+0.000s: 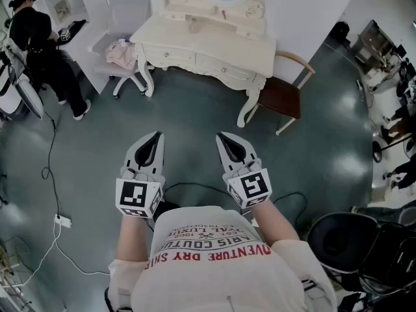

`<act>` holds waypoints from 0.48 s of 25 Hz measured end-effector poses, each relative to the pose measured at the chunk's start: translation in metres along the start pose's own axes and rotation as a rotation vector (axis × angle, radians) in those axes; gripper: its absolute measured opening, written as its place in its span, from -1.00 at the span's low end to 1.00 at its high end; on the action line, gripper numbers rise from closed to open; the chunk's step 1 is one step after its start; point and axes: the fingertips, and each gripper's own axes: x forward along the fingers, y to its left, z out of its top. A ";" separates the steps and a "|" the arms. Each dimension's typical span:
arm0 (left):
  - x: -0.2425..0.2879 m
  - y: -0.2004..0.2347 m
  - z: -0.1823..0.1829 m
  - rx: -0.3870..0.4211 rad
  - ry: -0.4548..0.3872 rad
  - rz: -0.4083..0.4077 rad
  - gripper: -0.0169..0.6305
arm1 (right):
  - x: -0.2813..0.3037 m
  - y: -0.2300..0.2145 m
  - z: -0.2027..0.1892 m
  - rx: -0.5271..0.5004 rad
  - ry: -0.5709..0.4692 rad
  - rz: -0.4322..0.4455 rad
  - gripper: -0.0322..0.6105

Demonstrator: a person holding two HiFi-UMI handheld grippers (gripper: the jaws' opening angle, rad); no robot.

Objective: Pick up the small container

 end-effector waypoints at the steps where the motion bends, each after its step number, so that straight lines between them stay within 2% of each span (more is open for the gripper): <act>1: 0.001 0.001 0.000 0.002 0.000 -0.001 -0.93 | 0.001 -0.001 0.000 -0.001 0.001 0.000 -0.90; 12: 0.012 -0.002 0.000 -0.017 -0.008 -0.012 -0.93 | 0.005 -0.012 -0.005 0.032 -0.011 -0.010 -0.90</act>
